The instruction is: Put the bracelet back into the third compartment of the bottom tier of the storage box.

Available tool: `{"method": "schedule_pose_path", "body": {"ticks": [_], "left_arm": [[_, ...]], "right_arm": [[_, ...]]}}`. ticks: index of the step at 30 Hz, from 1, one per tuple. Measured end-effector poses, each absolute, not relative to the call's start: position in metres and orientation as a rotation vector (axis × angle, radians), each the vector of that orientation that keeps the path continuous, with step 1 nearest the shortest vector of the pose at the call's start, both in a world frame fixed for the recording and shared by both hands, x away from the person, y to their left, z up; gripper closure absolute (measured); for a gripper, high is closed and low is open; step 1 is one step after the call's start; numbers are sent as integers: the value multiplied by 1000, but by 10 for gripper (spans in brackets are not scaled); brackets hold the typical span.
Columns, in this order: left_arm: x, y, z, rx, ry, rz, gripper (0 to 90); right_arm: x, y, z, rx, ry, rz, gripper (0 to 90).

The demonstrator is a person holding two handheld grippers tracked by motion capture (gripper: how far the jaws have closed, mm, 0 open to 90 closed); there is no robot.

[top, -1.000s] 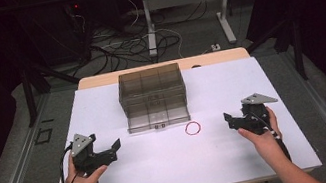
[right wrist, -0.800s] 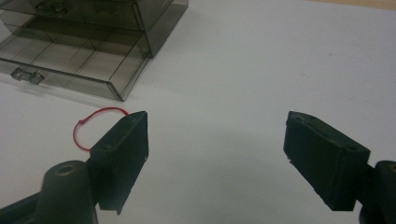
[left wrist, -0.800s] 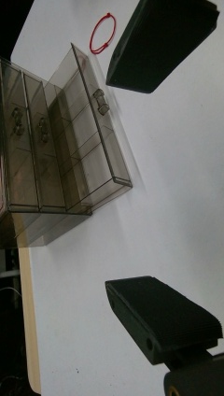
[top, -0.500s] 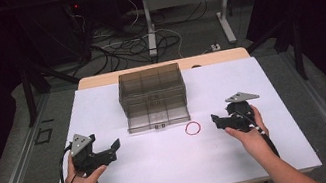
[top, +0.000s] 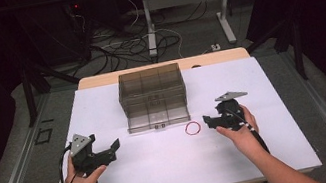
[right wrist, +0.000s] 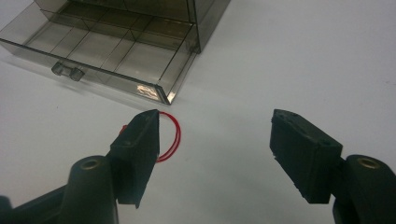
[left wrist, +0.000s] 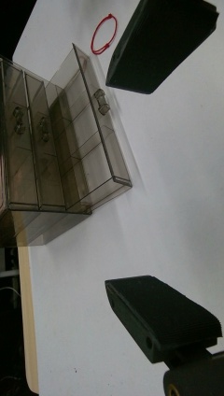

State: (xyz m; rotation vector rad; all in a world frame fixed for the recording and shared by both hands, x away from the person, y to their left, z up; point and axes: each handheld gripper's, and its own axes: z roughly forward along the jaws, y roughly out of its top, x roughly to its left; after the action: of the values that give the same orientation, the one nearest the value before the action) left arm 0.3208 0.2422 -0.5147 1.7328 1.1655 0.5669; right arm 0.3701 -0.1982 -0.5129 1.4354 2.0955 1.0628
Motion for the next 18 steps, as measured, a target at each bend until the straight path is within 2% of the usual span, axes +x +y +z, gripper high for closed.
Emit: {"method": "schedule_pose_path", "body": {"ticks": [18], "left_arm": [[321,243,-515,1737,1168,551,47]], "right_arm": [[387,-179,-517,1461,2188,992,428]]}}
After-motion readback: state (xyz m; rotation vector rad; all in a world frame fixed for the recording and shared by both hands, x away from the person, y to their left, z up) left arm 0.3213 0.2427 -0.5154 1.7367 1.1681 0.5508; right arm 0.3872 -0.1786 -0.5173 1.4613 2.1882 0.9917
